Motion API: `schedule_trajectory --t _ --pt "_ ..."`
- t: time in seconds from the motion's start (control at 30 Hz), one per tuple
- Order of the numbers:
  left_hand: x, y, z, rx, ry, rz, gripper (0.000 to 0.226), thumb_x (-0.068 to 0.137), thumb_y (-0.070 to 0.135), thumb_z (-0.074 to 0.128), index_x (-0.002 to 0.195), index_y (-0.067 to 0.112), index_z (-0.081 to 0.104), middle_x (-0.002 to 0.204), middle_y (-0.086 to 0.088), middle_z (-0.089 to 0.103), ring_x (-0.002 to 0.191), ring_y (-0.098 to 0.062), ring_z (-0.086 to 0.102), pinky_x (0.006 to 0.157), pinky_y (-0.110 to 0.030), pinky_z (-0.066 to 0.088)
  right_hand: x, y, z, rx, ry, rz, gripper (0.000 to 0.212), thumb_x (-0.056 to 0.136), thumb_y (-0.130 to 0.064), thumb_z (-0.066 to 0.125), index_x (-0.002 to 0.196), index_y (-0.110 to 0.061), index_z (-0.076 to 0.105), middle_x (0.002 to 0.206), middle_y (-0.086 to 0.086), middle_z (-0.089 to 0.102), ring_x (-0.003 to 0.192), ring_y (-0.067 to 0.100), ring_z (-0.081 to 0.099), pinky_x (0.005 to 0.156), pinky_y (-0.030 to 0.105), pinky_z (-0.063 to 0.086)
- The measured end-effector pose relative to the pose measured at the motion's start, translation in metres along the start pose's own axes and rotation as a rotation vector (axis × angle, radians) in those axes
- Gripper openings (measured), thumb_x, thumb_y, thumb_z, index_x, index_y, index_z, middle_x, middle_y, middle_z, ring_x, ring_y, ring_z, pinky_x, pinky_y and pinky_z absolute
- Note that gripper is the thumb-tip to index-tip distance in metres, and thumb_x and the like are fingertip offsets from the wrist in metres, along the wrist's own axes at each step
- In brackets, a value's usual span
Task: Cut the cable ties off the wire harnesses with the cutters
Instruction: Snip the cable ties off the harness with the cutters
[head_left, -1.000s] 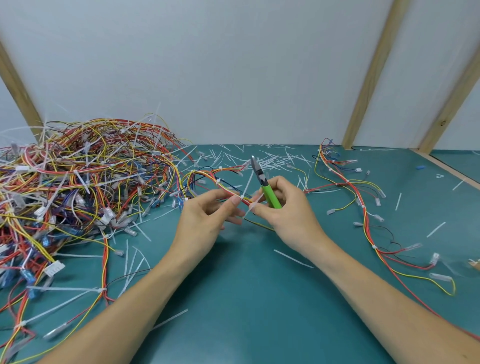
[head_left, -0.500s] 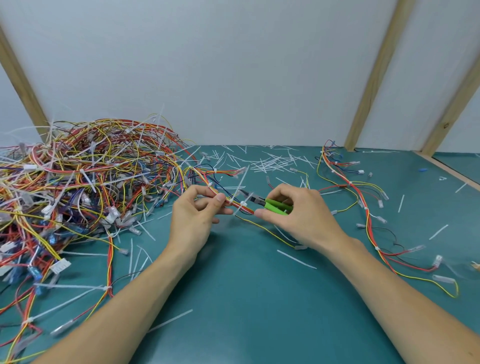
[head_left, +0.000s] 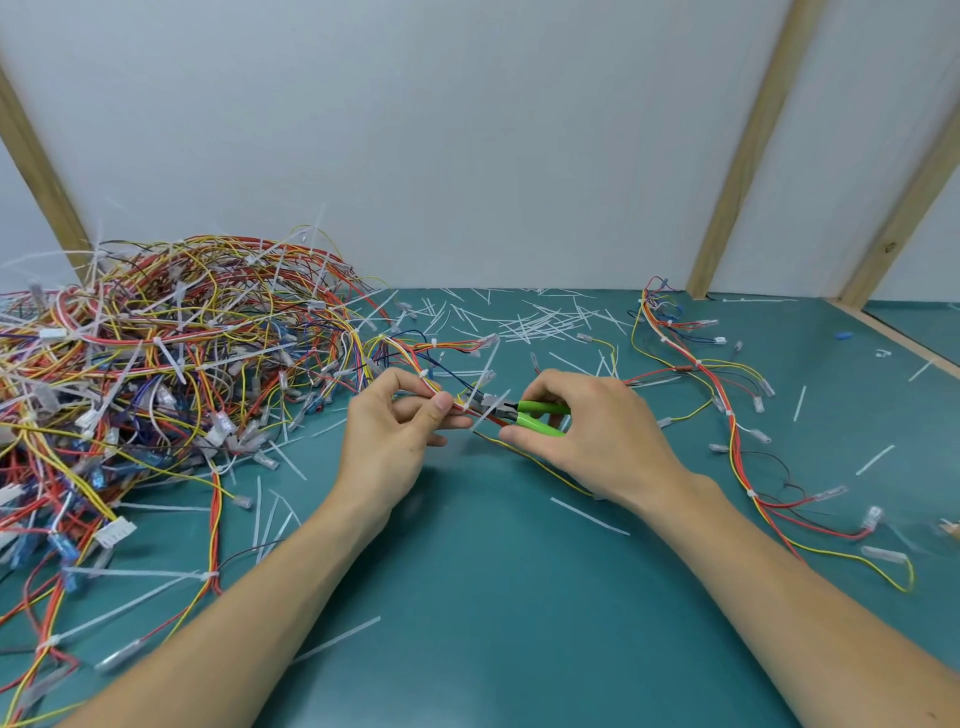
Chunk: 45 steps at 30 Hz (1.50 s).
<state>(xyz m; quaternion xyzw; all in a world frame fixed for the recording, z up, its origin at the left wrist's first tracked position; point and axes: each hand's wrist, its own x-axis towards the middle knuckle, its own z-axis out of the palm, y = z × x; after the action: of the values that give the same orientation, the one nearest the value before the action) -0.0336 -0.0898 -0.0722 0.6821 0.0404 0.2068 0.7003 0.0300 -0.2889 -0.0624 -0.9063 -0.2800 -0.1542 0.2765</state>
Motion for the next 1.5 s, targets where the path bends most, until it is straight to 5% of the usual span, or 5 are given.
schedule_trajectory --t 0.77,1.23,1.5 --pt "-0.0009 0.0040 -0.0006 -0.020 0.029 -0.016 0.017 0.095 0.007 0.065 0.088 0.012 0.051 0.076 -0.005 0.078 0.077 -0.019 0.077 0.061 -0.023 0.057 0.0007 -0.0001 -0.0026 -0.036 0.024 -0.087 0.034 0.080 -0.060 0.076 0.094 -0.032 0.064 0.090 -0.015 0.069 0.081 0.009 0.060 0.070 0.032 0.048" --pt "-0.0007 0.0052 -0.0001 -0.025 0.037 -0.027 0.014 0.093 0.009 0.068 0.091 0.007 0.055 0.078 -0.006 0.078 0.073 -0.019 0.077 0.059 -0.022 0.057 -0.0001 0.0021 -0.0031 -0.035 0.027 -0.021 0.036 0.078 -0.068 0.073 0.076 -0.033 0.066 0.058 -0.016 0.057 0.061 0.008 0.053 0.056 0.019 0.035" --pt "-0.0006 0.0027 0.0002 -0.015 0.032 -0.019 0.014 0.092 0.009 0.069 0.089 0.010 0.056 0.074 -0.005 0.077 0.071 -0.019 0.077 0.058 -0.021 0.057 0.0020 -0.0006 -0.0063 -0.010 -0.048 0.023 0.031 0.078 -0.062 0.075 0.073 -0.032 0.067 0.067 -0.009 0.068 0.068 0.014 0.059 0.063 0.031 0.048"
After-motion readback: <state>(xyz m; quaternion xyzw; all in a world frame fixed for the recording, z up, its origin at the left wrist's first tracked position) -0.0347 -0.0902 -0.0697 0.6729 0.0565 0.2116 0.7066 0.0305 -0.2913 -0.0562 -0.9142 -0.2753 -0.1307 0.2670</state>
